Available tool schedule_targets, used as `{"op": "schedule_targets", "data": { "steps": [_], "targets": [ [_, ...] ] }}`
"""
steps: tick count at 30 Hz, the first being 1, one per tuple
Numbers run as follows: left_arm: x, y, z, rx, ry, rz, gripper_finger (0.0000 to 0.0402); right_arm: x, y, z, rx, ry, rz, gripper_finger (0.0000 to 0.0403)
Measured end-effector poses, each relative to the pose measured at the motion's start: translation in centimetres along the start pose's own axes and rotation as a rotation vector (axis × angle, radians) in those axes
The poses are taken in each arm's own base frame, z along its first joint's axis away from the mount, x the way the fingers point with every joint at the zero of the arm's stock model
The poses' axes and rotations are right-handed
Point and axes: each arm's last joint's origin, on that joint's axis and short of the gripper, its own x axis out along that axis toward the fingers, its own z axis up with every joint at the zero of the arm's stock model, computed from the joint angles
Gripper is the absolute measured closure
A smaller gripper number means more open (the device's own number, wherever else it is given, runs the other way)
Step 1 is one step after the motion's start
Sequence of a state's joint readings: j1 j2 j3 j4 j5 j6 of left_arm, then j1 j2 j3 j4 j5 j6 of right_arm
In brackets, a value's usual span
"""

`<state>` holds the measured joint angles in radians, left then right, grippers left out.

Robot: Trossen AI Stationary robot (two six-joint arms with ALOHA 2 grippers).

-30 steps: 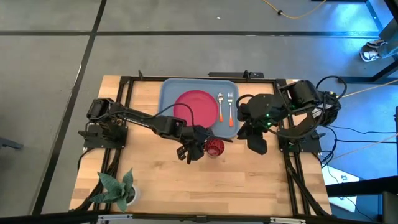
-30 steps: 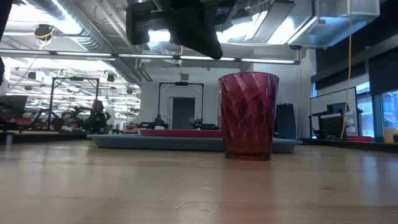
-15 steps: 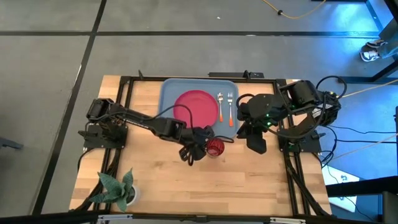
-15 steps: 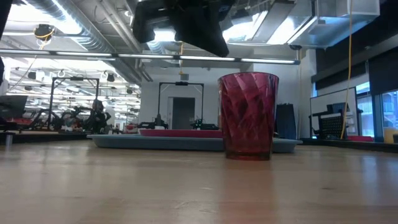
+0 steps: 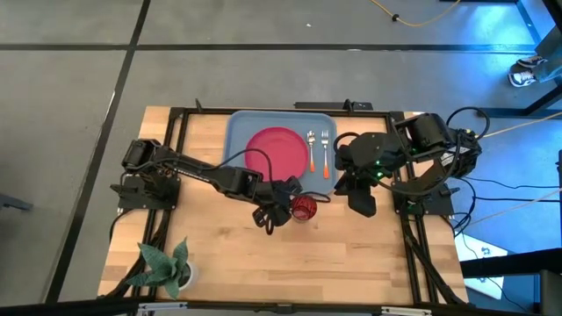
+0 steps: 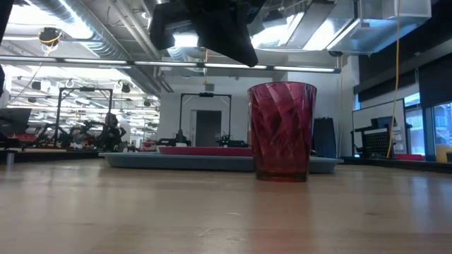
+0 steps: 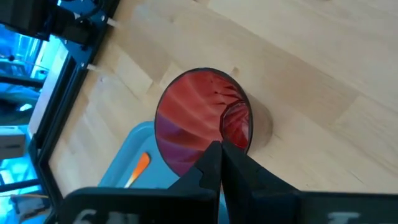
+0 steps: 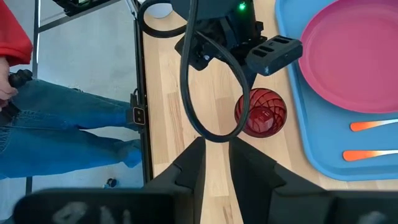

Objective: Pick and place plate/cup/fork/spoon on tray
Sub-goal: Put the red glass on the blue serving tray at the top left of the pink plate

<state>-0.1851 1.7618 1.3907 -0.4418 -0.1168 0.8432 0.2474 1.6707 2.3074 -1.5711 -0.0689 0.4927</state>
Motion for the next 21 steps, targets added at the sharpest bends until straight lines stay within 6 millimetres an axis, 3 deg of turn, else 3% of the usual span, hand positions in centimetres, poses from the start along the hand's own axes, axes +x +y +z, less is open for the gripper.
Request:
{"op": "schedule_targets", "data": {
  "steps": [7,21],
  "targets": [
    [0.01,0.02,0.03,-0.002,-0.017,-0.011,0.0398,0.02,-0.01,0.01,0.0,0.0,0.0,0.0327],
    [0.0,-0.1,0.06,-0.026,-0.039,-0.041,0.0335,0.02,-0.01,0.01,0.001,0.001,0.0,0.0327]
  ]
}}
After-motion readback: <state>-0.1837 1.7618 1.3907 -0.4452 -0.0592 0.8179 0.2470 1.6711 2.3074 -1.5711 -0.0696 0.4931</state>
